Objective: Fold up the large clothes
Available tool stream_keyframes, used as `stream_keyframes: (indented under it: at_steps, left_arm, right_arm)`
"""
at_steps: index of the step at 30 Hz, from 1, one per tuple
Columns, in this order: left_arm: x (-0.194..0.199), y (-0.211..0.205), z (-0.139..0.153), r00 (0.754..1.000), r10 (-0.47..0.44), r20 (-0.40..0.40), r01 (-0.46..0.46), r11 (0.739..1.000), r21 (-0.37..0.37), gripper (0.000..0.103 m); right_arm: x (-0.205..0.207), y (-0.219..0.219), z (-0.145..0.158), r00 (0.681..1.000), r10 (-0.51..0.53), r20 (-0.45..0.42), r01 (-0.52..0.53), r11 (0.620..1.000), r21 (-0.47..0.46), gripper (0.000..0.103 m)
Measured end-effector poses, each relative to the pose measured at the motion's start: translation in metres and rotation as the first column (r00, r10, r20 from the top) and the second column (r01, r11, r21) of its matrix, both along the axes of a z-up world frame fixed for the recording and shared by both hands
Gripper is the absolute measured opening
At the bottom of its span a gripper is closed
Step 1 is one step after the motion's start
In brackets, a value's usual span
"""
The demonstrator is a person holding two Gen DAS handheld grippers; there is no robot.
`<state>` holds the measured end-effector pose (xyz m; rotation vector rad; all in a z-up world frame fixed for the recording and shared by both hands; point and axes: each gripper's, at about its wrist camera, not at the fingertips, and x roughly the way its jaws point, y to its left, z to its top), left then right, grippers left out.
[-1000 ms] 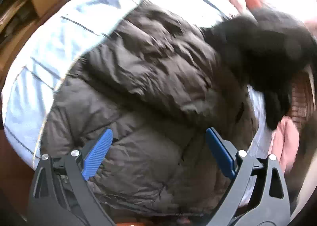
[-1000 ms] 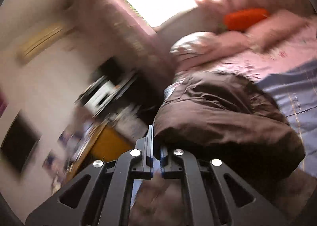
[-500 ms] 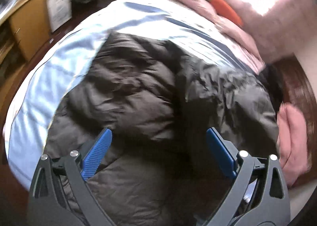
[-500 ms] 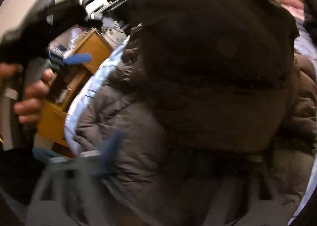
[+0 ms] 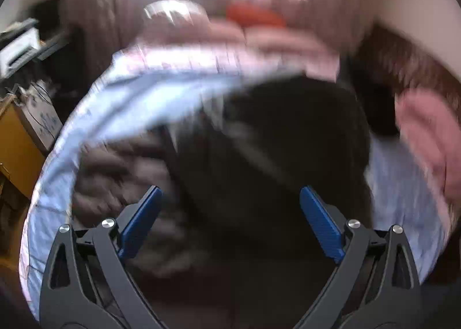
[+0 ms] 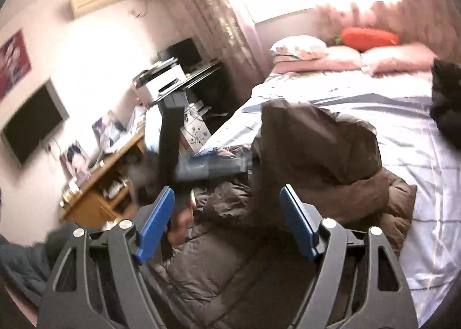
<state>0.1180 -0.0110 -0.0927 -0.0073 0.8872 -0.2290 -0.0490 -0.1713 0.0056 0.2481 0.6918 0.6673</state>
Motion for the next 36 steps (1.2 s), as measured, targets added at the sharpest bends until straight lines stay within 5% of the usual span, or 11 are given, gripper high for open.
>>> stream_keyframes:
  at_steps: [4,7,11,14,17,22,24,28,30,32,36]
  left_arm:
    - [0.005,0.007,-0.039,0.992,0.046,-0.115,-0.036,0.996,0.082,0.097]
    - [0.008,0.022,-0.052,0.976,0.088,-0.201,-0.080,0.996,0.048,0.097]
    - [0.009,0.039,-0.036,0.977,0.137,-0.165,-0.138,0.990,0.008,0.097]
    - [0.007,0.051,-0.018,0.978,0.170,-0.120,-0.171,0.985,0.001,0.097]
    - [0.009,0.068,-0.001,0.970,0.213,-0.113,-0.219,0.975,-0.043,0.097]
    - [0.014,0.105,0.002,0.940,0.296,-0.172,-0.316,0.943,-0.102,0.097]
    - [0.015,0.118,-0.001,0.918,0.327,-0.222,-0.360,0.925,-0.125,0.097]
    - [0.015,0.120,-0.007,0.903,0.336,-0.267,-0.382,0.913,-0.142,0.097]
    - [0.014,0.109,-0.010,0.914,0.306,-0.266,-0.352,0.924,-0.146,0.097]
    - [0.012,0.094,-0.015,0.933,0.246,-0.264,-0.292,0.944,-0.152,0.097]
    - [0.013,0.067,-0.024,0.958,0.158,-0.239,-0.189,0.975,-0.116,0.097]
  right_arm:
    - [0.008,-0.032,0.002,0.996,-0.090,0.019,0.089,0.994,0.059,0.088]
    - [0.039,-0.042,-0.006,0.973,-0.229,-0.027,0.231,0.970,0.078,0.090]
    - [0.104,-0.031,-0.010,0.949,-0.314,-0.014,0.314,0.949,-0.017,0.090]
    - [0.171,-0.008,-0.023,0.945,-0.326,-0.035,0.321,0.942,-0.092,0.091]
    - [0.210,0.008,-0.062,0.926,-0.316,-0.206,0.276,0.940,-0.201,0.089]
    - [0.174,0.042,-0.158,0.890,-0.206,-0.407,0.071,0.944,-0.323,0.085]
    - [0.138,0.068,-0.193,0.899,-0.155,-0.410,-0.039,0.904,-0.427,0.085]
    - [0.047,0.130,-0.255,0.922,-0.044,-0.385,-0.241,0.713,-0.659,0.094]
    - [0.019,0.146,-0.262,0.953,-0.025,-0.301,-0.210,0.661,-0.720,0.094]
    - [0.020,0.139,-0.255,0.952,-0.052,-0.302,-0.179,0.706,-0.685,0.094]
    - [0.024,0.103,-0.216,0.923,-0.051,-0.381,-0.149,0.866,-0.477,0.094]
